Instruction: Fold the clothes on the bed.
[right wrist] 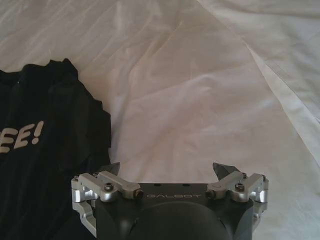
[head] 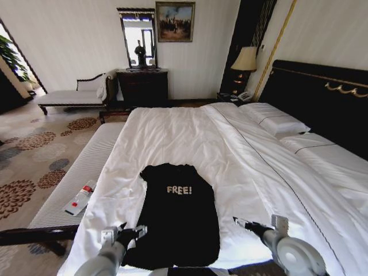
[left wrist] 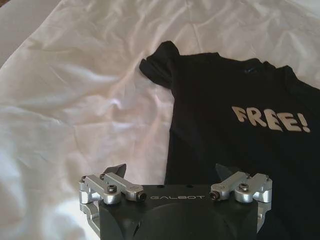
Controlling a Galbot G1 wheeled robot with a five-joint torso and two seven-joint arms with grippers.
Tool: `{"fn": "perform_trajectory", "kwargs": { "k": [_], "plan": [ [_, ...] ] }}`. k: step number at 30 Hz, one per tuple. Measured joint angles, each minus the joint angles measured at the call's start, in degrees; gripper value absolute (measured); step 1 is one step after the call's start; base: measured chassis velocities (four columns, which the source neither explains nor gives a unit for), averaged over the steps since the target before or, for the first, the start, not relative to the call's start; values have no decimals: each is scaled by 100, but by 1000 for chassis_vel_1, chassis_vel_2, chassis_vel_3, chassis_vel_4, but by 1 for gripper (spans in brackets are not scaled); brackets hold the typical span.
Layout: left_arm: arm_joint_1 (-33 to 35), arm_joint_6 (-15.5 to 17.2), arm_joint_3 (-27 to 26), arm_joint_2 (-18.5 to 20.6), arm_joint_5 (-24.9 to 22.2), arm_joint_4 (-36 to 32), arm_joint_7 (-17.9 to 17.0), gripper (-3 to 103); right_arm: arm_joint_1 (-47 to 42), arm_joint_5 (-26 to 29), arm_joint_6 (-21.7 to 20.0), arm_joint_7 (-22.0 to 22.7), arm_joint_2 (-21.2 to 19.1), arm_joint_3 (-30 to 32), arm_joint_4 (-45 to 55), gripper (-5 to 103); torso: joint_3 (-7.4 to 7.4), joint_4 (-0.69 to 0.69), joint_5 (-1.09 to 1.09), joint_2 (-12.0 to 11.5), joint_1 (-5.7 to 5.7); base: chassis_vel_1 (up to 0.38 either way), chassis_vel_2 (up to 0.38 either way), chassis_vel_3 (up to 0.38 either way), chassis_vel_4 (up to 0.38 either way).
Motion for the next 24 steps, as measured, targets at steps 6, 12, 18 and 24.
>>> {"fn": "perform_trajectory", "kwargs": {
  "k": [6,12,18,24],
  "plan": [
    [-626,-247,172,41,46,726,242,100,827,-2056,991,-915,-102,-572,-864,100,1,0,0,-1,1,0,0,0,0],
    [-519,-534,136,52,308,910,461,100,1400,-3435,1888,-1411,-148,-1264,-1730,100,0,2,2,0,0,0,0,0,0],
    [-245,-819,30,-131,622,933,547,100,1873,-5224,2990,-1703,-102,-2167,-2355,100,0,3,0,-1,1,0,0,0,0],
    [-103,-907,19,-194,672,822,586,100,1918,-6659,3766,-1759,3,-2510,-2832,100,0,1,1,-1,-1,0,0,0,0]
  ]
}}
